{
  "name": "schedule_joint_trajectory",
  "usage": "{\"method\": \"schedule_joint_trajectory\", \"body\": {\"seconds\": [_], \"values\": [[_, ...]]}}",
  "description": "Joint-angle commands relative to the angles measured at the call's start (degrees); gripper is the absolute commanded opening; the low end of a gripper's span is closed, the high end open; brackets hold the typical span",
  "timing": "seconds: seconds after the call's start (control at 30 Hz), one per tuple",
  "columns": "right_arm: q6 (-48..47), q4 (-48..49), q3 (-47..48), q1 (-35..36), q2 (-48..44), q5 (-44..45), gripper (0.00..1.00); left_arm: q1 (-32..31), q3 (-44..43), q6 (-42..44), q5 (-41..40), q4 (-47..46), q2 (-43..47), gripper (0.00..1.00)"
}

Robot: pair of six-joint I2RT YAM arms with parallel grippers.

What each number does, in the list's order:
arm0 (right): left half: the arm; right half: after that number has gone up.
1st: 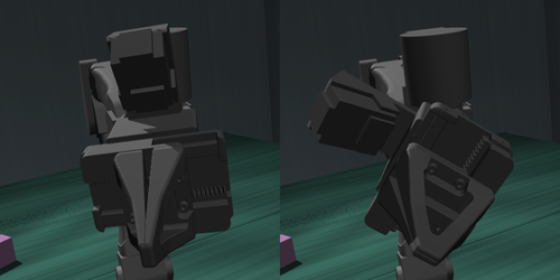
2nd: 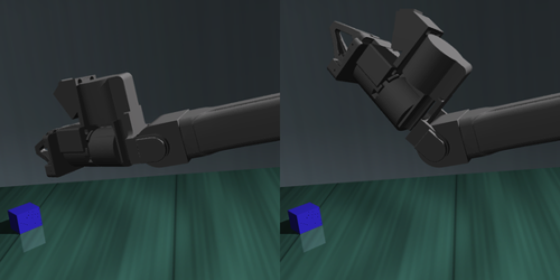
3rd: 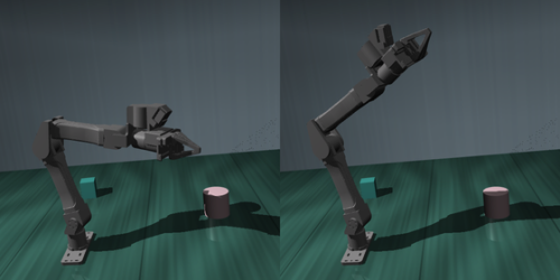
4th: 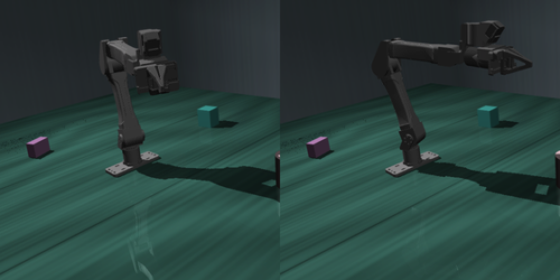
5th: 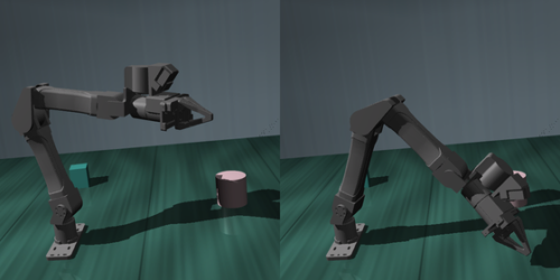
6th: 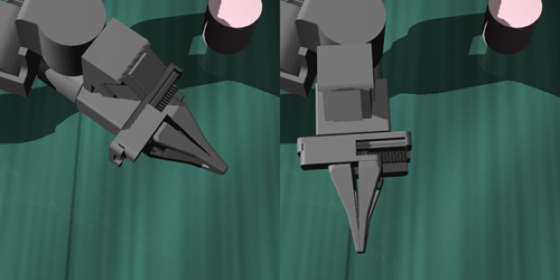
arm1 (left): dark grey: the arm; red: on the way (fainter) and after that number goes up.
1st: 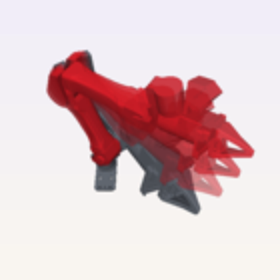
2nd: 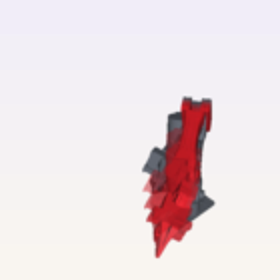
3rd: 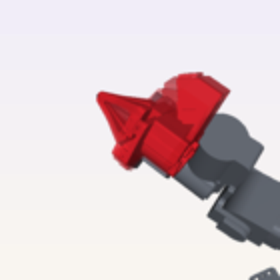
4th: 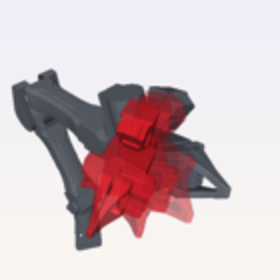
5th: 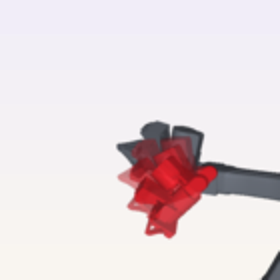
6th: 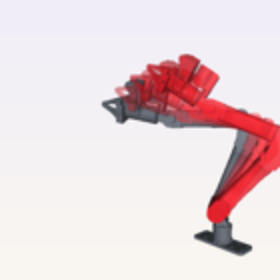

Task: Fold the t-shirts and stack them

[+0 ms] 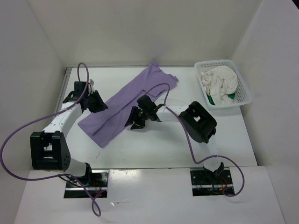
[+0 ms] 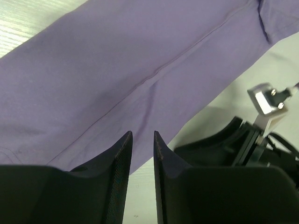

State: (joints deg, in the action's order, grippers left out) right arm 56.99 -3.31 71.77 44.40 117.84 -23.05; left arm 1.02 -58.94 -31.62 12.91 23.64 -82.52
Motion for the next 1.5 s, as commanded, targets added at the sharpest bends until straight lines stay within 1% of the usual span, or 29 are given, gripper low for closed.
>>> {"method": "schedule_joint_trajectory", "body": {"seconds": [0.0, 0.07, 0.17, 0.2, 0.27, 0.3, 0.33, 0.37, 0.43, 0.47, 0.5, 0.53, 0.6, 0.63, 0.67, 0.73, 0.77, 0.83, 0.87, 0.9, 0.93, 0.97, 1.0, 1.03, 1.1, 1.27, 1.4, 1.43, 1.47], "values": [[4.08, 4.1, 5.05, -1.34, 3.7, 3.54, 0.51, -0.14, -0.83, 1.29, 0.45, -0.26, 2.28, 0.32], [6.71, 4.81, 5.05, -1.34, 5.29, 5.11, 0.41, -0.14, -0.83, 1.29, 0.45, -0.26, 2.8, 0.32], [7.87, 6.12, 6.19, -1.34, 7.57, 5.91, 0.4, -0.14, -0.21, 0.77, 1.16, -1.4, 2.8, 0.32], [7.87, 6.12, 6.71, -1.34, 8.19, 6.43, 0.3, -0.83, -0.21, 0.77, 0.63, -1.92, 2.11, 0.32], [7.87, 3.51, 8.56, -1.34, 9.42, 6.44, 0.17, -1.54, -0.91, 0.77, 0.11, -1.93, 1.49, 0.32], [6.39, 2.7, 8.56, -1.34, 9.42, 6.44, 0.06, -2.07, -0.92, 0.77, 0.1, -1.93, 0.79, 0.32], [5.68, 2.7, 7.26, -1.34, 8.29, 6.44, 0.02, -2.07, -1.7, 0.77, -0.51, -1.93, 0.0, 0.34], [4.72, 1.48, 6.12, -2.12, 5.67, 6.44, 0.0, -2.59, -2.49, 1.29, -0.51, -1.93, -0.7, 0.34], [0.42, -0.63, 2.0, -3.0, 1.89, 6.96, 0.0, -3.13, -3.19, 1.9, -1.12, -1.93, -1.49, 0.36], [-1.43, -2.56, 0.32, -4.31, -2.05, 6.96, 0.0, -3.73, -3.2, 1.91, -1.13, -1.93, -2.37, 0.38], [-3.53, -4.06, -2.57, -5.19, -3.74, 6.01, 0.0, -3.74, -3.72, 1.91, -1.13, -1.93, -2.9, 0.38], [-8.17, -5.81, -3.73, -6.07, -5.15, 3.56, 0.0, -3.74, -4.34, 2.61, -1.13, -2.45, -3.52, 0.39], [-12.94, -12.55, -6.71, -9.24, -8.67, 1.79, 0.0, -5.23, -5.13, 3.13, -1.13, -2.46, -5.63, 0.41], [-17.31, -14.34, -7.86, -10.29, -9.73, 0.13, 0.0, -5.24, -5.13, 3.14, -1.13, -2.46, -6.42, 0.42], [-18.92, -16.09, -8.91, -12.56, -10.61, -0.41, 0.0, -6.11, -6.53, 3.14, -1.13, -2.98, -8.16, 0.42], [-23.04, -19.79, -11.73, -14.68, -13.51, -1.38, 0.0, -7.51, -7.59, 3.67, -1.13, -2.98, -10.02, 0.46], [-24.2, -20.85, -12.26, -15.57, -14.21, -1.91, 0.0, -8.04, -8.12, 3.67, -0.52, -3.68, -11.94, 0.46], [-25.87, -24.63, -12.79, -17.94, -15.62, -1.91, 0.0, -9.8, -9.79, 3.67, 0.01, -5.18, -13.97, 0.5], [-27.1, -25.68, -12.79, -18.47, -16.23, -1.39, 0.02, -10.33, -10.49, 3.67, 0.54, -6.14, -16.25, 0.5], [-27.11, -26.3, -12.79, -19.0, -17.89, -0.6, 0.05, -11.46, -11.28, 3.67, 1.41, -6.76, -17.49, 0.52], [-27.11, -26.83, -12.79, -20.05, -18.87, -0.07, 0.1, -11.48, -13.11, 3.67, 1.42, -7.37, -20.11, 0.53], [-27.11, -26.84, -12.79, -20.67, -19.75, -0.07, 0.27, -12.35, -14.44, 3.67, 1.42, -8.07, -21.7, 0.53], [-27.11, -26.84, -12.01, -23.11, -20.89, -0.85, 0.36, -12.88, -19.5, 4.19, 1.94, -8.08, -26.68, 0.55], [-27.11, -26.84, -12.0, -23.74, -20.9, -0.86, 0.36, -12.88, -19.55, 4.19, 1.95, -8.08, -26.73, 0.55], [-27.11, -26.31, -11.48, -24.36, -21.6, -1.47, 0.36, -12.88, -24.61, 4.81, 2.56, -8.08, -31.46, 0.55], [-27.11, -24.47, -10.77, -25.59, -22.13, -2.7, 0.35, -12.88, -32.37, 5.42, 4.4, -10.1, -40.24, 0.55], [-25.97, -23.41, -11.39, -25.59, -22.13, -3.93, 0.35, -13.41, -39.04, 3.32, 7.74, -12.48, -46.84, 0.55], [-25.97, -23.41, -11.39, -25.59, -22.13, -3.93, 0.35, -13.93, -40.97, 3.32, 8.62, -11.78, -49.9, 0.55], [-25.97, -23.41, -11.39, -25.59, -22.13, -3.93, 0.35, -14.55, -45.0, 3.32, 8.63, -11.08, -51.41, 0.55]]}}
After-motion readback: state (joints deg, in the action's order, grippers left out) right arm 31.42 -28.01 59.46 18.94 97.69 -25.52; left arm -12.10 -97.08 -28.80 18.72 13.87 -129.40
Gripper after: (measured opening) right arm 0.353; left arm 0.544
